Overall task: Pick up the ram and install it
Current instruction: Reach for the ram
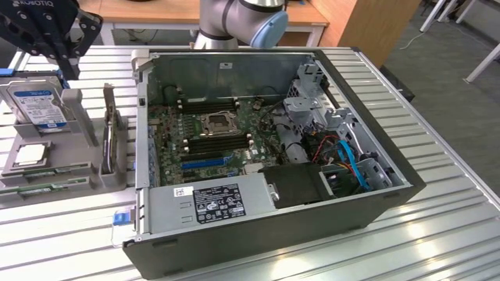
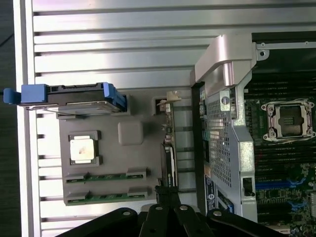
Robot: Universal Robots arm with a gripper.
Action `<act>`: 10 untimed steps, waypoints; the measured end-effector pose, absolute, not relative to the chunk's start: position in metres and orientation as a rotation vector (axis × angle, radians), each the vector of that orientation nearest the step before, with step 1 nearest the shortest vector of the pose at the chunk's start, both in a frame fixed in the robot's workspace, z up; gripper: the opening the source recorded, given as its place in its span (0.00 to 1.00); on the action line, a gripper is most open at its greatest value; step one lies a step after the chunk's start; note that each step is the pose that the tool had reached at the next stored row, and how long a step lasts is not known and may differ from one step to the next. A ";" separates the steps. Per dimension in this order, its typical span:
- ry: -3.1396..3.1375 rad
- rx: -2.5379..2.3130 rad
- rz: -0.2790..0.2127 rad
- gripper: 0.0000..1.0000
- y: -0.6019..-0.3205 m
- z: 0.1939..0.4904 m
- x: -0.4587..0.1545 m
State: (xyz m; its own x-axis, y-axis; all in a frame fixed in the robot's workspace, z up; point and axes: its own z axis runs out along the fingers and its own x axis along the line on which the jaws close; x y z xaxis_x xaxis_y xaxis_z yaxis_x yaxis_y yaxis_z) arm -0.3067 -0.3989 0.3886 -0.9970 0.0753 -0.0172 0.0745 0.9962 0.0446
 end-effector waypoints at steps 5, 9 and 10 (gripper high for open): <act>3.121 0.117 0.069 0.10 -0.399 0.389 -0.313; 3.121 0.117 0.069 0.10 -0.399 0.388 -0.319; 3.121 0.117 0.069 0.10 -0.399 0.388 -0.320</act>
State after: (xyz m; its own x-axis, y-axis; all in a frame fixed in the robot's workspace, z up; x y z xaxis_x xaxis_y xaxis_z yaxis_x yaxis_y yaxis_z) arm -0.3203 -0.3988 0.3883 -0.9970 0.0753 -0.0156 0.0745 0.9962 0.0445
